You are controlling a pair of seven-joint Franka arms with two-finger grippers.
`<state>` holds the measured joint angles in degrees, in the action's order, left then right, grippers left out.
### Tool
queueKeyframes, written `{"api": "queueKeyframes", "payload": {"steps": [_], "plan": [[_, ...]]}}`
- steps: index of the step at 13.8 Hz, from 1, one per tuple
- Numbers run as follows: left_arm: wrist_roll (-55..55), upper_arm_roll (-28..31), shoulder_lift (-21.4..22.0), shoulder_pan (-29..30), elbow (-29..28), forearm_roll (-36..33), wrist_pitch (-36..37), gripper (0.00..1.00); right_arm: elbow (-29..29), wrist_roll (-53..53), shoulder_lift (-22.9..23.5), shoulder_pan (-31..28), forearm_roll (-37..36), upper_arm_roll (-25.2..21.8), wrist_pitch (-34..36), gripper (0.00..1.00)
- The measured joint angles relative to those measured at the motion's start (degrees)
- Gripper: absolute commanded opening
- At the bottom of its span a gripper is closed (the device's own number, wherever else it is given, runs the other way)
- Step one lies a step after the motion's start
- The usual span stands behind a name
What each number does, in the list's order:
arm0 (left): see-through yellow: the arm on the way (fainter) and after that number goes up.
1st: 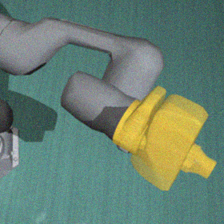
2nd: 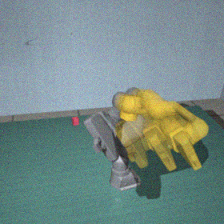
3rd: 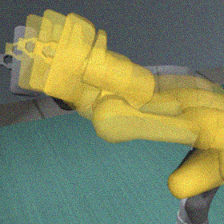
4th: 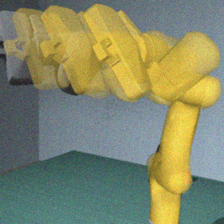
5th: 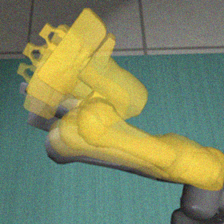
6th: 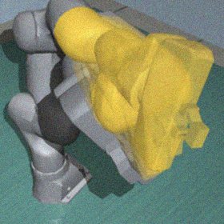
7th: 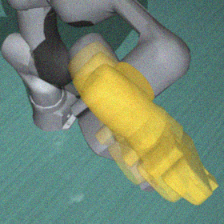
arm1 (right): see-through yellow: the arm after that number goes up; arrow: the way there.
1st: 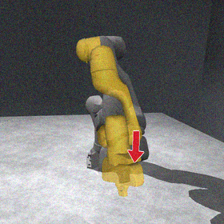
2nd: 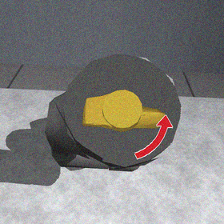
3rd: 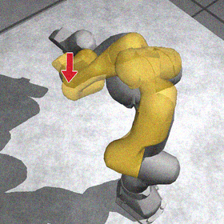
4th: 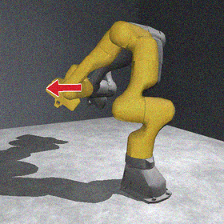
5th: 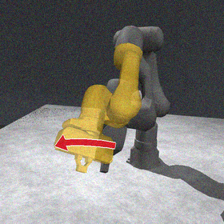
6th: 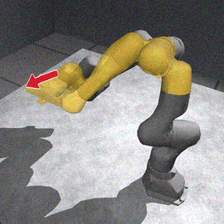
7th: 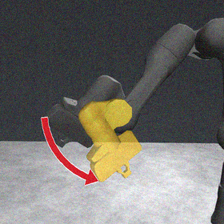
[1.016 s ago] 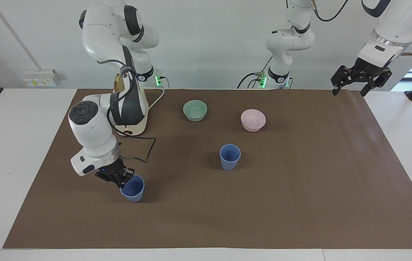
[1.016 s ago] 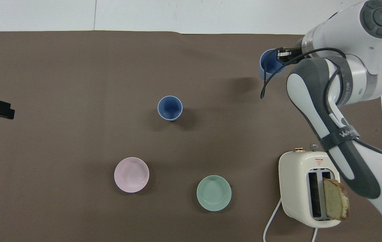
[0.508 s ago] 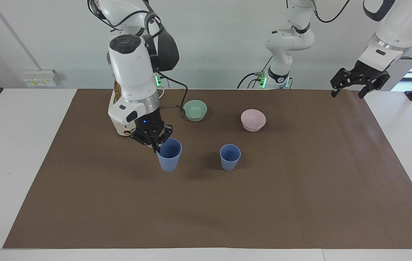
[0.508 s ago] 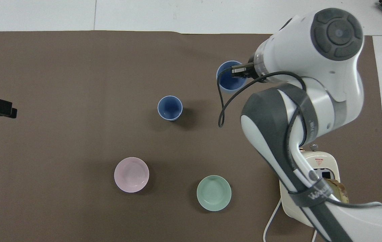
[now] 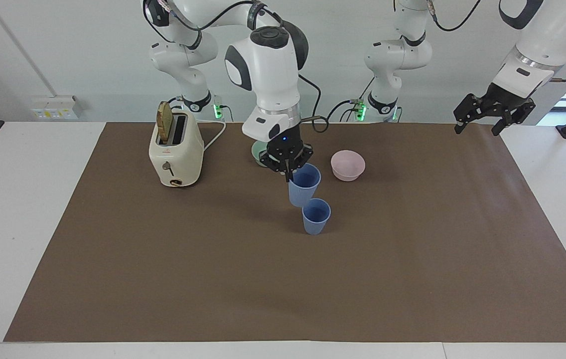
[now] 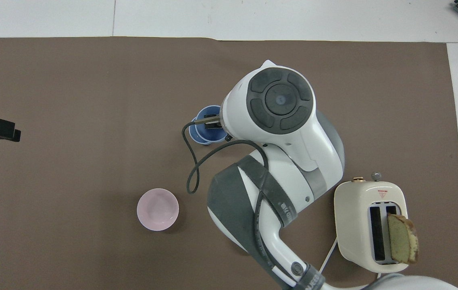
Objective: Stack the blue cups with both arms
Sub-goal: 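Lower the blue cup into the center cup and open the right gripper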
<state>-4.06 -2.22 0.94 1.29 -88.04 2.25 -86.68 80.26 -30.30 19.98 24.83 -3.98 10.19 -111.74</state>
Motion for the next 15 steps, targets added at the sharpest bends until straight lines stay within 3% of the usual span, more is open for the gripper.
{"api": "queueKeyframes", "payload": {"steps": [15], "plan": [[0.0,-0.04,0.0,0.46,0.0,0.0,-0.03,1.0,-2.35,-3.37,5.6,2.02,-2.11,-0.32,-3.98,0.0]]}}
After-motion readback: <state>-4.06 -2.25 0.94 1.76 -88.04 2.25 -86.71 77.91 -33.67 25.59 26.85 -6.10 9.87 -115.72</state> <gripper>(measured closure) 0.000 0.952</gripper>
